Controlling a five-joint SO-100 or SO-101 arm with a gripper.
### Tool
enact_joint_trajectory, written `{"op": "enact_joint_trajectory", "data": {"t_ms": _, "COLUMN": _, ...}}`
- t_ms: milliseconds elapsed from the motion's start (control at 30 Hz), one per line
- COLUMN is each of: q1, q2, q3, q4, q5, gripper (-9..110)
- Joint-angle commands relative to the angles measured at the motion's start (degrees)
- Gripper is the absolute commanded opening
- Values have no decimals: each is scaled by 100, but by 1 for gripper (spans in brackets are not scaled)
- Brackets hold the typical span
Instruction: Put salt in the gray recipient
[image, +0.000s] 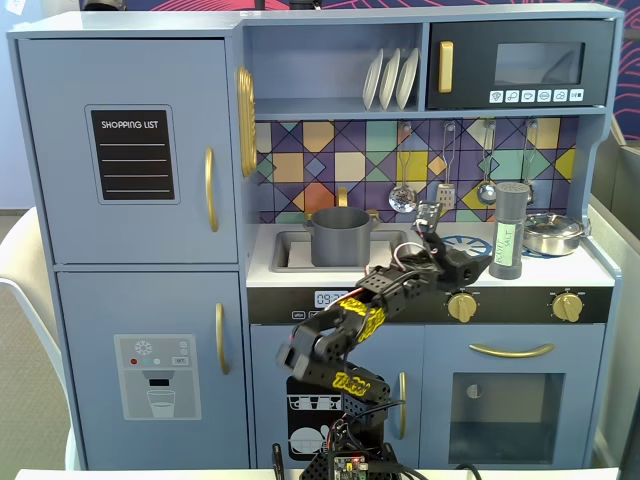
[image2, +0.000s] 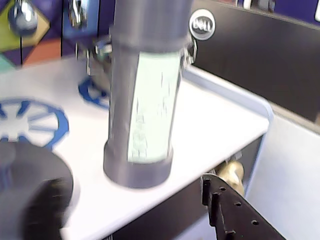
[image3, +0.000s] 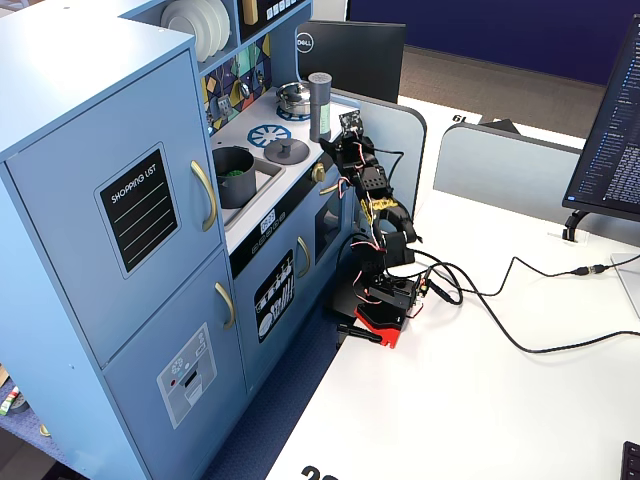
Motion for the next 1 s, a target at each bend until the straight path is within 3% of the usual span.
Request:
{"op": "enact_joint_trajectory", "data": {"t_ms": 0, "q1": 9, "q2": -624, "q3": -791, "q4": -545, "q5": 132, "gripper": 53}}
{"op": "enact_joint_trajectory", "data": {"t_ms": 167, "q1": -18, "q2": -1556, "q3": -1573, "q4": -809, "q5": 343, "gripper": 59}}
{"op": "enact_joint_trajectory", "data": {"t_ms": 500, "q1": 44, "q2": -3173, "q3": -2681, "q4": -1529, "q5": 747, "gripper": 58}}
{"op": "enact_joint_trajectory", "data": {"t_ms": 867, "q1": -97, "q2": -5150, "q3": -4588, "q4": -2065, "q5": 677, "gripper": 51}}
{"op": "enact_joint_trajectory", "data": {"t_ms": 967, "q1": -167, "q2": -5432, "q3": -4983, "q4": -1863, "q5": 668, "gripper": 40}}
